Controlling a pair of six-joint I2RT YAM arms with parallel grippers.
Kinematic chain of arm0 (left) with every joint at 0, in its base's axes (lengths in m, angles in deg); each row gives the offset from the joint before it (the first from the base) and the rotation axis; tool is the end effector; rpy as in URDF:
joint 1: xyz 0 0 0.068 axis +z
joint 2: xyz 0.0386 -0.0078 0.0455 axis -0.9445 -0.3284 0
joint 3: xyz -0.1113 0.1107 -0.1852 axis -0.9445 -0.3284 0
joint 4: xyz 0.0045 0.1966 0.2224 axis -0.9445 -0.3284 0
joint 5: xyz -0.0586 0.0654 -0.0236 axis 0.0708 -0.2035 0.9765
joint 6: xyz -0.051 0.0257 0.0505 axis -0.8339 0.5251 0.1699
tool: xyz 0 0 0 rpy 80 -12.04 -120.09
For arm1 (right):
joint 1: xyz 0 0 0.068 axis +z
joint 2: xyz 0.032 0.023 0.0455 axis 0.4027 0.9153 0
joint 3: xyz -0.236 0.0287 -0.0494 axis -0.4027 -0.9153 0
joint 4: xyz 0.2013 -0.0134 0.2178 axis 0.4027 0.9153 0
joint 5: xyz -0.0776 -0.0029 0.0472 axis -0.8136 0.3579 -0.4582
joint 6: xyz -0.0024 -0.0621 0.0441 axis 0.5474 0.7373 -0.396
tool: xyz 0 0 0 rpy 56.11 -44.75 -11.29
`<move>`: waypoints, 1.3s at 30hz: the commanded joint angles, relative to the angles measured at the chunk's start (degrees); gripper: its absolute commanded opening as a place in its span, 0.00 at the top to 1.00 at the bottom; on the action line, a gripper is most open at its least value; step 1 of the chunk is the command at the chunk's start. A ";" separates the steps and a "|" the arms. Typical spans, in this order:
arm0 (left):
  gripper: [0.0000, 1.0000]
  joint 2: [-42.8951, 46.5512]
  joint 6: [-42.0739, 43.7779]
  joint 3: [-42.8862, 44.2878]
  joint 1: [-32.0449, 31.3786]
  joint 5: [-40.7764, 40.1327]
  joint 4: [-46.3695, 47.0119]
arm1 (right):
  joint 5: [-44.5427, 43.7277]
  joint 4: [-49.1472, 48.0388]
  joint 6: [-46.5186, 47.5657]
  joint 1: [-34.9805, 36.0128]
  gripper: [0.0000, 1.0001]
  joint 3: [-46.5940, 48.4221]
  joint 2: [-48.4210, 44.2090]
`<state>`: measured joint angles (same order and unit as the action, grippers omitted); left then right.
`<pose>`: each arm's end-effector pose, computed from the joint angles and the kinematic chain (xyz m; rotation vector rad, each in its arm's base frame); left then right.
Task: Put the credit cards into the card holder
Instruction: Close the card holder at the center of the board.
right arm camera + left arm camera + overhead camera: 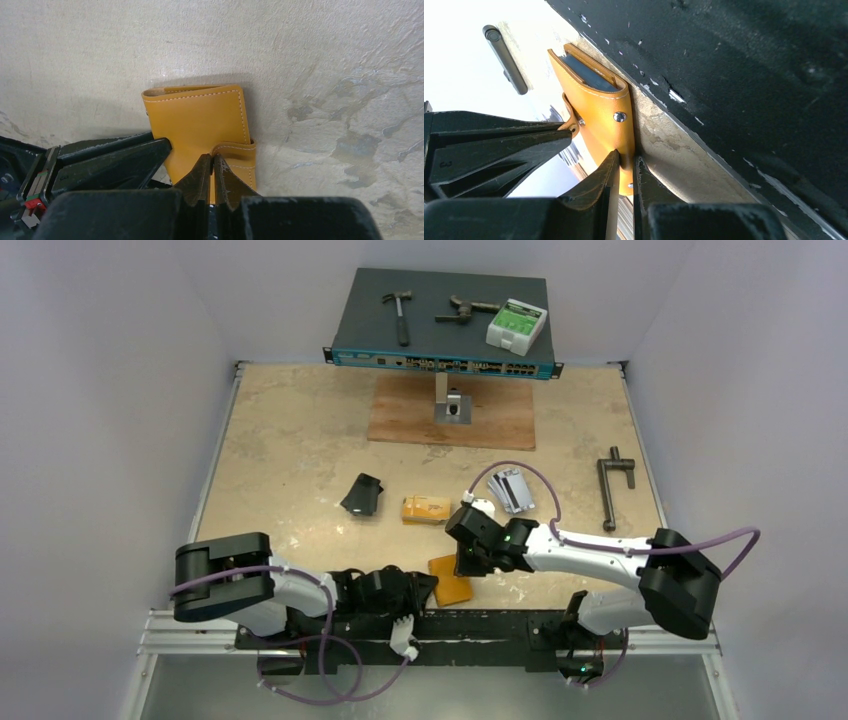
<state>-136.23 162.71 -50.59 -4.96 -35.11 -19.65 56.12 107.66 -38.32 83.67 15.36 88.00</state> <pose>0.0603 -0.2510 0.0151 2.2422 0.1998 0.1023 0.1524 0.2466 0.1002 0.0073 2.7524 0.4755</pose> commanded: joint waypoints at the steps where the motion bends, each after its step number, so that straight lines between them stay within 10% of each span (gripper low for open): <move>1: 0.94 -2.30 -0.72 -0.46 -0.39 1.75 -9.15 | 1.44 0.61 1.67 -0.07 1.00 3.64 0.48; 39: 0.94 -0.30 -5.34 0.73 -1.29 0.09 -12.59 | 2.39 5.15 7.17 0.34 1.00 3.78 9.47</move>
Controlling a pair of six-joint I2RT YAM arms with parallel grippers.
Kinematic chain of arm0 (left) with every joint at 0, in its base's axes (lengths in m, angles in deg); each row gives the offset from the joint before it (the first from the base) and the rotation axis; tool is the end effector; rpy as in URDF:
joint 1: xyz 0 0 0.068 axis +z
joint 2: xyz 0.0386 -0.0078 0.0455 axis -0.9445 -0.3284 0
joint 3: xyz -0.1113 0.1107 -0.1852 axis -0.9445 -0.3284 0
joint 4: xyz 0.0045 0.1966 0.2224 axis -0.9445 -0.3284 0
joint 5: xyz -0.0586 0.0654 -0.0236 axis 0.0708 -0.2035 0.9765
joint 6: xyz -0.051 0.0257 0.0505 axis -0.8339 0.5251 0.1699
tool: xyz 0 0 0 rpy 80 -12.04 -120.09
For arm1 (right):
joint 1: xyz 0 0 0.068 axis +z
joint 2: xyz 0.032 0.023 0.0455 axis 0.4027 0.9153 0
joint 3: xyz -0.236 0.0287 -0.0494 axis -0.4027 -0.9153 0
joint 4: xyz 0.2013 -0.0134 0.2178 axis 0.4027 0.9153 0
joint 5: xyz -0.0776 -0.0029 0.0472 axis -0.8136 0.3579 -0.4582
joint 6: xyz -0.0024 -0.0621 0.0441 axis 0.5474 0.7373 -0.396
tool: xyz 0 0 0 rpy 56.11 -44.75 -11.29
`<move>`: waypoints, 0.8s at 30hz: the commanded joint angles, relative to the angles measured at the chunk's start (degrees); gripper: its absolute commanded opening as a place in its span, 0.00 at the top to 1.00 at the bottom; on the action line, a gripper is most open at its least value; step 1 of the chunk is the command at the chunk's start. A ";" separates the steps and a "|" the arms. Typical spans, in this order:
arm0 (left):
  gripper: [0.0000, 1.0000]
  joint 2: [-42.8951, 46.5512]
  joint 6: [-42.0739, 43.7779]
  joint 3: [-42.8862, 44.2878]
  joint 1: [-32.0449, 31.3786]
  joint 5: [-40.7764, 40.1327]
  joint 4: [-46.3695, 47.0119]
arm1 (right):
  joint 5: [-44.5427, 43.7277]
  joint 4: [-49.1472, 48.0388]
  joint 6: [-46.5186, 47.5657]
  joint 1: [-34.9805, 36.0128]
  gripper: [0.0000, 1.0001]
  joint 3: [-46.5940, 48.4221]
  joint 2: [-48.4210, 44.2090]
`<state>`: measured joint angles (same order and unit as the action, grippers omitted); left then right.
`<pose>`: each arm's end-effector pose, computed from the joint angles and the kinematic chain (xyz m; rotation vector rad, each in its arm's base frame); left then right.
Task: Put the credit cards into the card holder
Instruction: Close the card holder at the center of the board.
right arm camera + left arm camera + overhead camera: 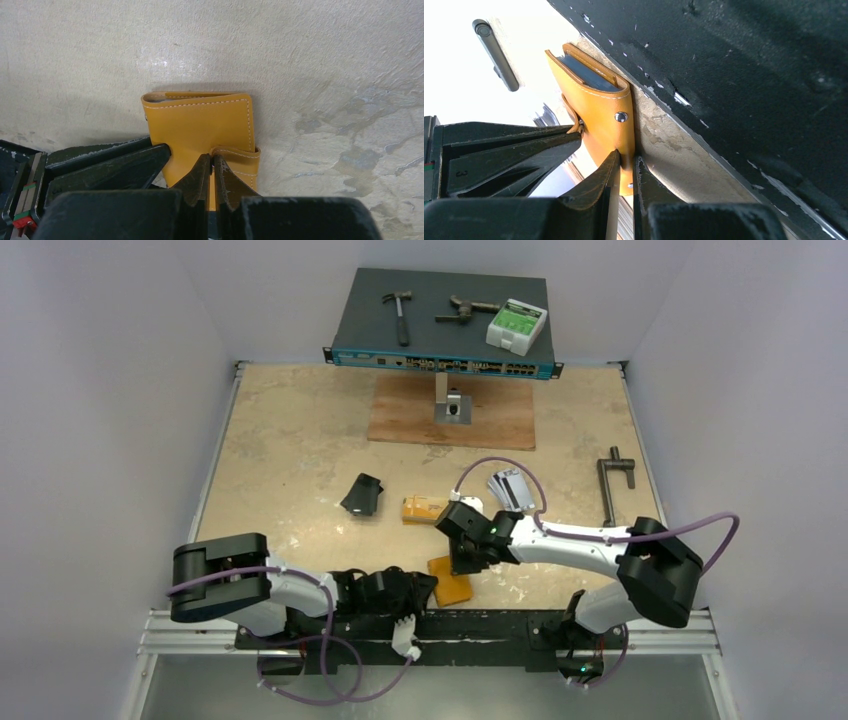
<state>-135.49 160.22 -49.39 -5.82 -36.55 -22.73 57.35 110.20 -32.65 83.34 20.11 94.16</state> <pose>0.0589 -0.2549 0.0181 2.2580 0.2477 0.0967 0.1592 0.2577 0.0944 -0.1359 2.8002 0.3901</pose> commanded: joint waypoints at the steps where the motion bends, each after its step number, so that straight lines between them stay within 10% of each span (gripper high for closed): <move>1: 0.94 -1.05 -2.93 -0.34 -0.37 1.47 -9.51 | 1.65 2.50 1.61 0.96 1.00 -0.96 3.72; 24: 0.95 -2.25 -7.01 1.25 -0.61 0.16 -9.65 | 4.52 -0.41 -3.53 11.40 1.00 -1.50 16.13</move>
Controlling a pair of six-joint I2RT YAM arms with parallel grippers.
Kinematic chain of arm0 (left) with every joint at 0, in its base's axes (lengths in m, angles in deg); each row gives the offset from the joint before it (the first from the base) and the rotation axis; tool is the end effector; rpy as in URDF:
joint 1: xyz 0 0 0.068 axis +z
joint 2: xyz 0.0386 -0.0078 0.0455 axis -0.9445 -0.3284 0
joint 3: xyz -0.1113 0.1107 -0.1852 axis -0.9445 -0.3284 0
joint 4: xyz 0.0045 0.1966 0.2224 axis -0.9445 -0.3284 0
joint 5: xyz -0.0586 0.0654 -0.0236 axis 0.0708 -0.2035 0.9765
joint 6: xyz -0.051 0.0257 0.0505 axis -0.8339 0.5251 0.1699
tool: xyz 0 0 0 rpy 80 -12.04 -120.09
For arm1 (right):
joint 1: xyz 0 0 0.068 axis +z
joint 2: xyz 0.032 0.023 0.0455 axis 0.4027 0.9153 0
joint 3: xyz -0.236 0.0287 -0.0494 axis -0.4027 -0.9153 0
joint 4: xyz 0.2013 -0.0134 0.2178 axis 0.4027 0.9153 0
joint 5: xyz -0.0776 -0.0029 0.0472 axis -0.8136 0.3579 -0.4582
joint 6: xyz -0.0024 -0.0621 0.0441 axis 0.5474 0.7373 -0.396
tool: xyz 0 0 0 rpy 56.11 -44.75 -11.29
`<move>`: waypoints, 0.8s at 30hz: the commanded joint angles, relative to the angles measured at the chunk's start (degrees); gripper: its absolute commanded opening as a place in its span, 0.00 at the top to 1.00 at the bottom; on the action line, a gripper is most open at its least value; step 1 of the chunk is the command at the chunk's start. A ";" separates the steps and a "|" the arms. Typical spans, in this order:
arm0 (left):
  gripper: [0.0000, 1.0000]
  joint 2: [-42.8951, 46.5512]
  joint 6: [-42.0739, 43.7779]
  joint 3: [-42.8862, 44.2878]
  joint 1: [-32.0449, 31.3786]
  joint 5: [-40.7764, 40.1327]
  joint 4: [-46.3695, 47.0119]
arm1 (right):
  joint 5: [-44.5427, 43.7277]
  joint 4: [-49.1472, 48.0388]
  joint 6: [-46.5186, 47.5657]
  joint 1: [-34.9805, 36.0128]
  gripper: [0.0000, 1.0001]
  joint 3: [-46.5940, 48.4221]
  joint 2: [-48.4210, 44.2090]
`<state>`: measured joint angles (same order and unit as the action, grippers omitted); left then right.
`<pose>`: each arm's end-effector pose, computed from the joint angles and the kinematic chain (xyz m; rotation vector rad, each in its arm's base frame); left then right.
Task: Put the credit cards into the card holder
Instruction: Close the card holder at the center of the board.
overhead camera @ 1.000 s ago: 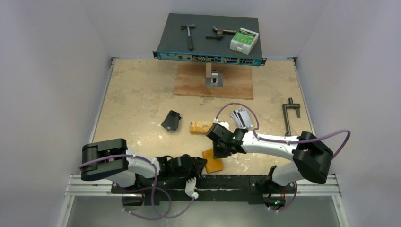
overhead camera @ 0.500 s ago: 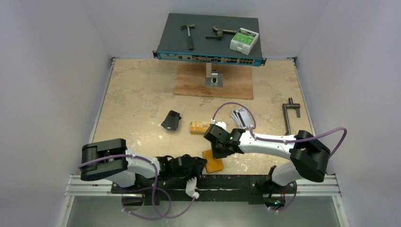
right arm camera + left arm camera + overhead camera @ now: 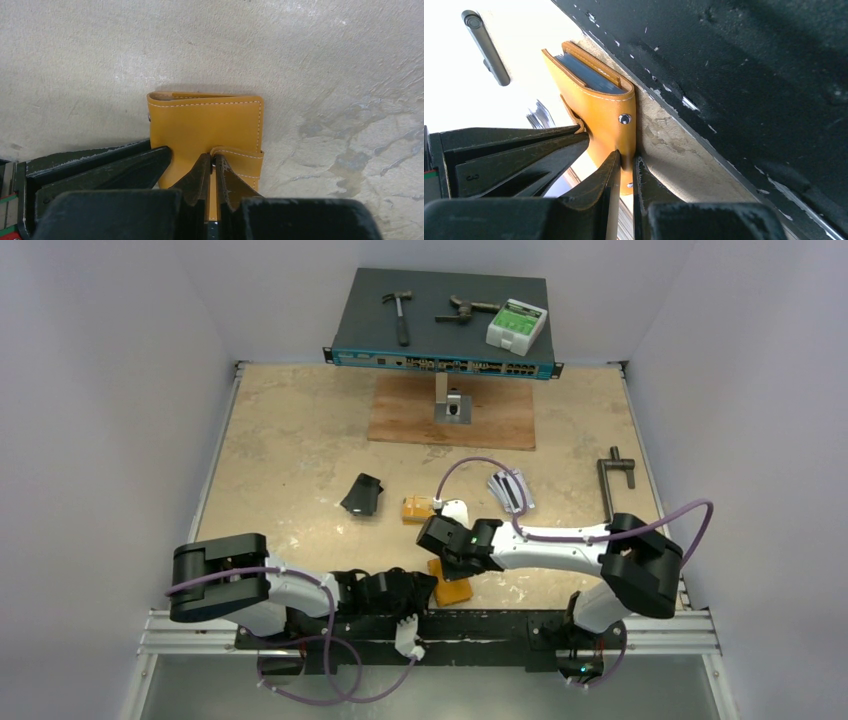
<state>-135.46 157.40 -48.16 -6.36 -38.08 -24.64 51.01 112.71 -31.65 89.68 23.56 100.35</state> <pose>0.0591 -0.2590 0.0205 2.2622 0.3081 0.0950 0.1390 0.2769 0.0809 -0.2961 2.7723 0.2148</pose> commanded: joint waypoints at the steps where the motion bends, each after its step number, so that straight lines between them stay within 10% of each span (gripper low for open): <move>1: 0.94 -2.39 -4.34 -0.19 -0.07 1.70 -7.44 | 11.47 -3.75 -5.07 5.19 1.00 -5.65 9.94; 24: 0.95 -1.64 -5.33 -1.89 -0.07 0.43 -4.07 | 20.23 -11.26 -9.27 9.58 1.00 -9.18 21.36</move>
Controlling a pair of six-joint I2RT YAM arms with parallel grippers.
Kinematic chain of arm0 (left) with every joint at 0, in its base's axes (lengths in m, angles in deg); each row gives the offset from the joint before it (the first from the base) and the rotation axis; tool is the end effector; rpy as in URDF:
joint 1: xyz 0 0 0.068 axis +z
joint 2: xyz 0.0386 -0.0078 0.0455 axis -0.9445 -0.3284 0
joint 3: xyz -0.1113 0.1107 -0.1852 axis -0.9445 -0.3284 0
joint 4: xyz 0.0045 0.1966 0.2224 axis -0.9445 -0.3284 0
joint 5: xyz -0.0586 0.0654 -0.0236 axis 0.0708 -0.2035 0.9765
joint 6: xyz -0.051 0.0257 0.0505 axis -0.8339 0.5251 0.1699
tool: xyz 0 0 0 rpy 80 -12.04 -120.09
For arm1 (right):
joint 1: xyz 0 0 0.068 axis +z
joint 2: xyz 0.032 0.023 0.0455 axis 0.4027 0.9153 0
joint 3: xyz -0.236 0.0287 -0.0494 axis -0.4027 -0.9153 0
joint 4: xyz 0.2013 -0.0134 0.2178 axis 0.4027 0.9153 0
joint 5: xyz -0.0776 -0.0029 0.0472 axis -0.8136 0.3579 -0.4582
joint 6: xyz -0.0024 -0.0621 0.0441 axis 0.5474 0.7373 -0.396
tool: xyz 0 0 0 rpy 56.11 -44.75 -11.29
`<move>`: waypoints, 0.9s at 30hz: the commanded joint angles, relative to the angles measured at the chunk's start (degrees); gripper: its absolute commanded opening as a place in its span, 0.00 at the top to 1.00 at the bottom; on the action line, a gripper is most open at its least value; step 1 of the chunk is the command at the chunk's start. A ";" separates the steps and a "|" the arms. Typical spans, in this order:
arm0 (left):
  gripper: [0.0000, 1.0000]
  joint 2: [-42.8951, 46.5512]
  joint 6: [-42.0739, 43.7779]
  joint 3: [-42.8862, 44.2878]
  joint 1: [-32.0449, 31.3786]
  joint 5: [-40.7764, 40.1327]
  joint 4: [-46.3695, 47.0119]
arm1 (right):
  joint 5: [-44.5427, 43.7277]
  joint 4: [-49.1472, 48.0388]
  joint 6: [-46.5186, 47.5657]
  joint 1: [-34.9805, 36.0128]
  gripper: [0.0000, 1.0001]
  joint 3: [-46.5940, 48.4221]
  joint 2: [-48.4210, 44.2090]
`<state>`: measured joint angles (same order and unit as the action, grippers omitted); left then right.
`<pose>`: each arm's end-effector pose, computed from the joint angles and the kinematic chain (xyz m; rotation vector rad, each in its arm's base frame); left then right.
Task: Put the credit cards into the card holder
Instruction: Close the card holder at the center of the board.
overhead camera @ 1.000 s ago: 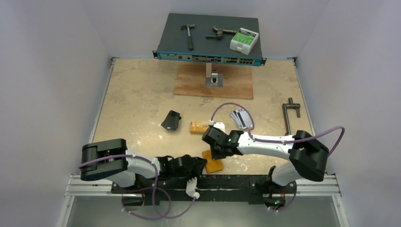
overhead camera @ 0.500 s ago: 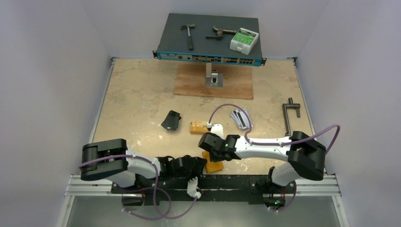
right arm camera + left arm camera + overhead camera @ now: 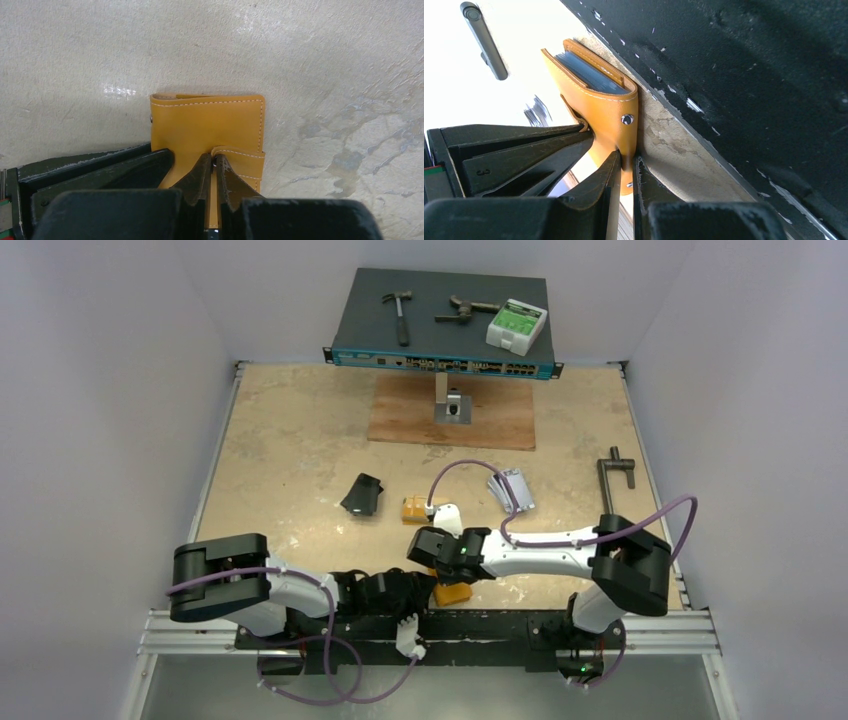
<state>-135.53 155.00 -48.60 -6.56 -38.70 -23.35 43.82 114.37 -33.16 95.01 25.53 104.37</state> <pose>0.0588 -0.2585 0.0205 2.2411 0.3550 0.0844 0.1207 0.2883 0.0716 -0.3679 2.6993 0.0772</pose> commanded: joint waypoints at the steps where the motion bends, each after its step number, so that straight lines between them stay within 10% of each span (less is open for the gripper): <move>1: 0.95 -1.53 -2.80 -1.65 0.13 0.95 -5.16 | 27.83 -12.70 -7.68 4.73 1.00 -11.06 17.94; 13: 0.95 0.06 -1.85 -2.13 0.22 -1.71 -6.42 | 24.24 -3.73 -7.34 6.79 0.64 -3.29 13.18; 27: 0.92 12.72 -5.78 -0.91 3.02 -6.27 -18.06 | 15.61 6.16 -8.11 2.05 0.62 5.75 -0.98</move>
<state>-124.51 152.42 -49.43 -5.51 -39.77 -36.77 53.41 115.03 -38.49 96.43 29.77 103.41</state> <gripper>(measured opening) 0.099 0.376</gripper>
